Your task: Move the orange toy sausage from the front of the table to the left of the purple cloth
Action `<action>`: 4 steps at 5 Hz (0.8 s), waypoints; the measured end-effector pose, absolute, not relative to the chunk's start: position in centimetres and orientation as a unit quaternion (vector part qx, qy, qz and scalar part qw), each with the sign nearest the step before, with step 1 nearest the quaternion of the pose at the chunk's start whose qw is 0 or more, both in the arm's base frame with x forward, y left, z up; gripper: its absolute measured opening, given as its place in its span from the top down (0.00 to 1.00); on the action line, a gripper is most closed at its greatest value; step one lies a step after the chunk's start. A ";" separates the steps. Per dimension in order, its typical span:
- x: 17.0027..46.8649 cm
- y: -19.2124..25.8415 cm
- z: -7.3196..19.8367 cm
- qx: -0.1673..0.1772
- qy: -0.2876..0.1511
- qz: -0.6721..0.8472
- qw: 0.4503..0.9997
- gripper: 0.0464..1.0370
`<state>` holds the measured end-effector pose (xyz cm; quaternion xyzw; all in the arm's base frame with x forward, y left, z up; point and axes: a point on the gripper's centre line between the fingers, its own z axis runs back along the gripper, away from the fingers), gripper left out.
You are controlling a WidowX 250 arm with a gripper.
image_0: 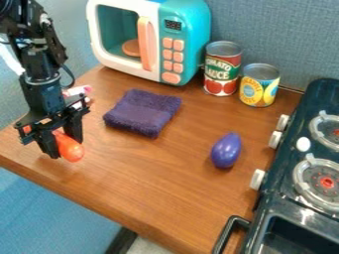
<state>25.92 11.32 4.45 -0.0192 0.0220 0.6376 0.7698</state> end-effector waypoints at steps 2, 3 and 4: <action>27.6 13.1 3.4 -0.009 0.044 0.627 0.777 0.48; 28.1 13.6 2.9 -0.001 0.052 0.616 0.786 0.48; 28.4 13.8 2.0 0.002 0.064 0.607 0.792 0.48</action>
